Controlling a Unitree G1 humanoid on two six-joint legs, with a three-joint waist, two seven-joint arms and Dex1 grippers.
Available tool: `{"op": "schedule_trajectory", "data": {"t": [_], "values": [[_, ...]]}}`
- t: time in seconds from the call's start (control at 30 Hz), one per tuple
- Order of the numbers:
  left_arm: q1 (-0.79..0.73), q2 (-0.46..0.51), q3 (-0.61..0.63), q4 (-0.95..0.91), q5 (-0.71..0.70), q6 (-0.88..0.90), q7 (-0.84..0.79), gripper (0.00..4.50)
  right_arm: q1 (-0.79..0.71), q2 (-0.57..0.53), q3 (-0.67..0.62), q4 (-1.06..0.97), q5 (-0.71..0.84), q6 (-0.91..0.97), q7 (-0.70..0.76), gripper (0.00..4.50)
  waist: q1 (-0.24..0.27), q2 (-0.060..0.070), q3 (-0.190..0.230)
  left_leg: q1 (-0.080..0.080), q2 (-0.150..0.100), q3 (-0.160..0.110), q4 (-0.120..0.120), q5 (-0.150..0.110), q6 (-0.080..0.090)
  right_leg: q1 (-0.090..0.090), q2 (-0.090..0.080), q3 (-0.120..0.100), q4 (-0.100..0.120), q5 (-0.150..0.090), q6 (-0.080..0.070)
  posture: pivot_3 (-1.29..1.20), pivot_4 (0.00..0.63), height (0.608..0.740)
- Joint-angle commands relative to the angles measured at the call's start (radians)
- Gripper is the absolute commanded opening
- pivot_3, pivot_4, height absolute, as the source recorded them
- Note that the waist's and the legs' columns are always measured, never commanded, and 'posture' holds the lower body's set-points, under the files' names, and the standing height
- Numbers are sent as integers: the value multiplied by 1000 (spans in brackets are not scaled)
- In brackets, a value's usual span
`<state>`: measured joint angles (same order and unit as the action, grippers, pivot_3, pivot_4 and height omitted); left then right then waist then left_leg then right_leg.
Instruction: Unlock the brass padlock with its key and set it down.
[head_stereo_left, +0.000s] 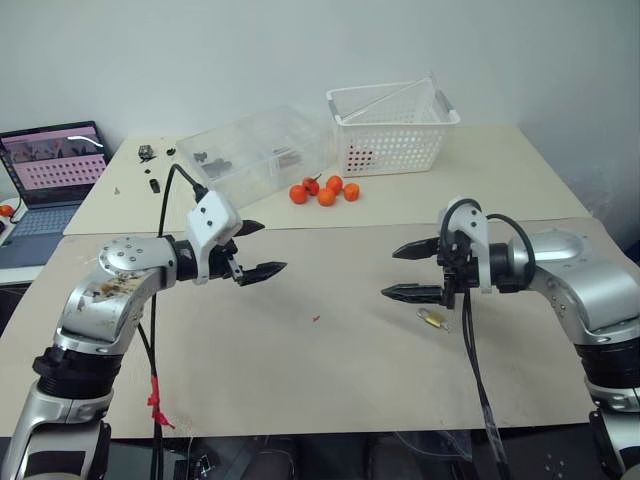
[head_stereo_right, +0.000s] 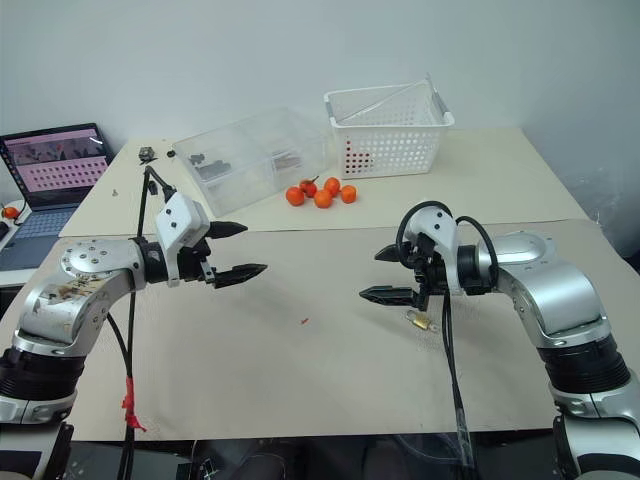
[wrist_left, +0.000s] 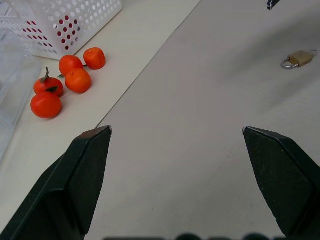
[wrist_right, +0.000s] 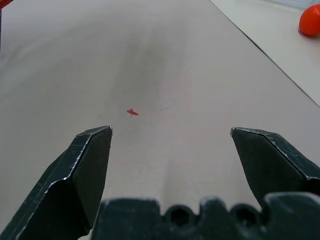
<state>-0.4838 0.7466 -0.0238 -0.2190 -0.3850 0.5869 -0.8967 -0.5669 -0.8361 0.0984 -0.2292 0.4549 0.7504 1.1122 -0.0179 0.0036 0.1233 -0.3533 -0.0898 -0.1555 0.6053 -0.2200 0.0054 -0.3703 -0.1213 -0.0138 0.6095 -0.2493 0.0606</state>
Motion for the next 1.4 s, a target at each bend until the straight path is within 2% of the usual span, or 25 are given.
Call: {"op": "schedule_trajectory", "data": {"t": [0.03,0.13,0.2,0.3,0.4,0.53,0.6,0.73,0.8,0.83,1.0,1.1,1.4], "values": [[1,-10,19,-3,-22,-25,-24,4455,30,-9,-48,-48,33,7,-4,4500,2,0,0,0,0,0,0,0,0,0,0,0,0,0,0,0,150,740],[-38,-30,-2,64,5,-59,-32,4455,65,36,-88,-55,37,-8,-70,4500,8,-1,-1,0,1,0,0,-2,2,0,1,0,0,0,0,0,150,740],[-88,-39,-43,160,79,-114,-20,4455,72,45,-94,-80,41,2,-93,4500,7,-1,-1,-1,1,0,1,-2,2,-1,1,1,0,0,-1,0,150,740],[-182,-83,-90,302,143,-232,-40,4455,95,18,-108,-131,42,14,-111,4500,16,-1,0,-1,0,1,1,-2,2,-1,1,1,0,1,-2,0,150,740],[-249,-124,-138,374,155,-314,-132,4455,162,-35,-169,-198,63,41,-118,4500,24,-2,-1,-1,0,2,1,-2,2,0,1,1,-1,2,-2,0,150,740],[-286,-150,-195,399,107,-329,-332,4455,339,-133,-239,-309,58,51,-111,4500,28,-2,-1,-3,0,6,2,-3,3,-1,1,1,-3,1,-2,0,150,740],[-319,-177,-221,442,109,-349,-401,4455,467,-156,-313,-380,77,68,-107,4500,27,-2,-1,-3,0,9,2,-4,5,-1,1,2,-3,1,-2,0,150,740],[-373,-226,-247,526,131,-412,-480,4455,599,-144,-400,-454,102,80,-138,4500,20,-4,0,-2,1,14,4,-6,8,0,1,3,-2,1,-1,0,150,740],[-407,-259,-256,579,152,-447,-486,4455,631,-114,-397,-424,48,25,-188,4500,16,-7,2,0,1,17,4,-6,8,1,1,4,-3,0,1,0,150,740],[-420,-271,-257,599,159,-460,-488,4455,638,-101,-391,-406,23,-3,-207,4500,17,-8,2,1,2,18,4,-6,8,2,1,4,-6,-2,4,0,150,740],[-448,-298,-241,625,153,-470,-509,4455,604,-19,-333,-283,-58,-112,-289,4500,10,-8,1,1,4,19,4,-6,8,2,6,6,-6,-2,5,0,150,740],[-432,-285,-231,588,141,-451,-518,4455,567,18,-293,-217,-91,-164,-311,4500,2,-7,1,1,6,19,5,-6,8,1,8,6,0,2,-2,0,150,740],[-358,-212,-183,426,102,-336,-500,4455,509,48,-206,-45,-150,-286,-281,4500,4,-3,-2,1,7,20,5,-6,9,0,9,8,-1,2,-2,0,150,740]]}}
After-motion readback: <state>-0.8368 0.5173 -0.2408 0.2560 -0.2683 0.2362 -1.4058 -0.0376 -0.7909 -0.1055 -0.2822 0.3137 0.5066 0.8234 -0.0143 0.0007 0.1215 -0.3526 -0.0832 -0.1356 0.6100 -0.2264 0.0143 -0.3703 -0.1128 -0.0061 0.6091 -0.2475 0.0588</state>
